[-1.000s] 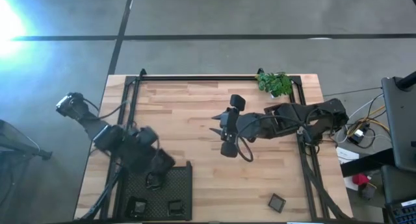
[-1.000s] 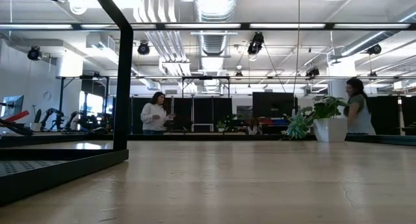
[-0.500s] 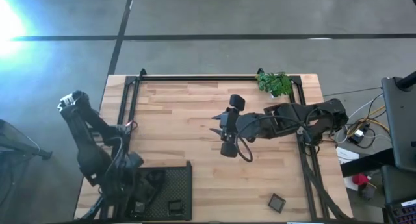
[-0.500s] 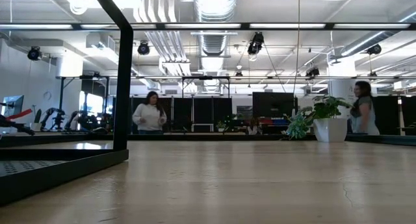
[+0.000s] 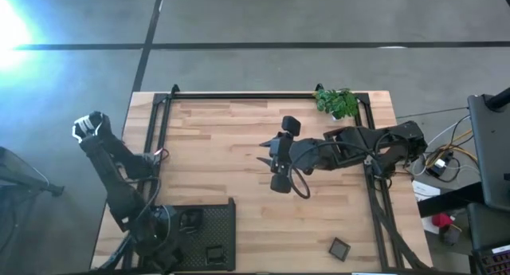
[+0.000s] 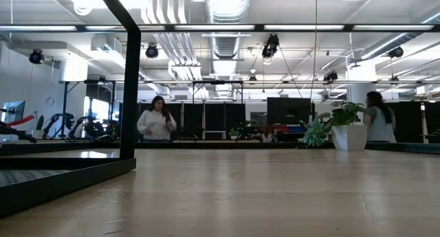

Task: Pick & Place Mini shaped plates
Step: Stack the black distorted square plate on the black distorted square plate on the shelf

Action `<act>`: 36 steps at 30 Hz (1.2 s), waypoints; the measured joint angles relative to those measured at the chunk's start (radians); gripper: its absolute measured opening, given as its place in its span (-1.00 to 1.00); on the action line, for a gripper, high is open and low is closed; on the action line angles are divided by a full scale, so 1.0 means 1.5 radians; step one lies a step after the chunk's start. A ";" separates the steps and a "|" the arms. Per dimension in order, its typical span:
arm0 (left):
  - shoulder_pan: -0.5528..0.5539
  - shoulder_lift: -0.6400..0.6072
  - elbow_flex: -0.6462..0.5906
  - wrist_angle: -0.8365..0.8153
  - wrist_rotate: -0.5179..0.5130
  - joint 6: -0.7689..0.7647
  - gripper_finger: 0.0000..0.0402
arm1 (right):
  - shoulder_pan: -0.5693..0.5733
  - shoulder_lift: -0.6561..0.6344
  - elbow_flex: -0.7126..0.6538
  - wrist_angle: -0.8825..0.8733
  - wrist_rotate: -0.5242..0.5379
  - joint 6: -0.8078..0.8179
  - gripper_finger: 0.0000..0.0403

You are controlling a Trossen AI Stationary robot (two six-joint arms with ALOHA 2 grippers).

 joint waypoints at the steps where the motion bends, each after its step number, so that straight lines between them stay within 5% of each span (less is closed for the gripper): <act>1: 0.000 0.000 -0.007 0.006 0.015 -0.002 -1.00 | 0.000 0.000 0.000 0.000 0.000 0.001 -0.17; 13: 0.004 0.000 -0.021 0.009 -0.006 -0.038 -1.00 | 0.000 0.000 0.000 0.001 0.000 0.001 -0.17; 36: 0.010 0.000 0.026 -0.015 -0.032 0.243 -1.00 | -0.001 0.001 -0.001 0.005 0.002 0.010 -0.17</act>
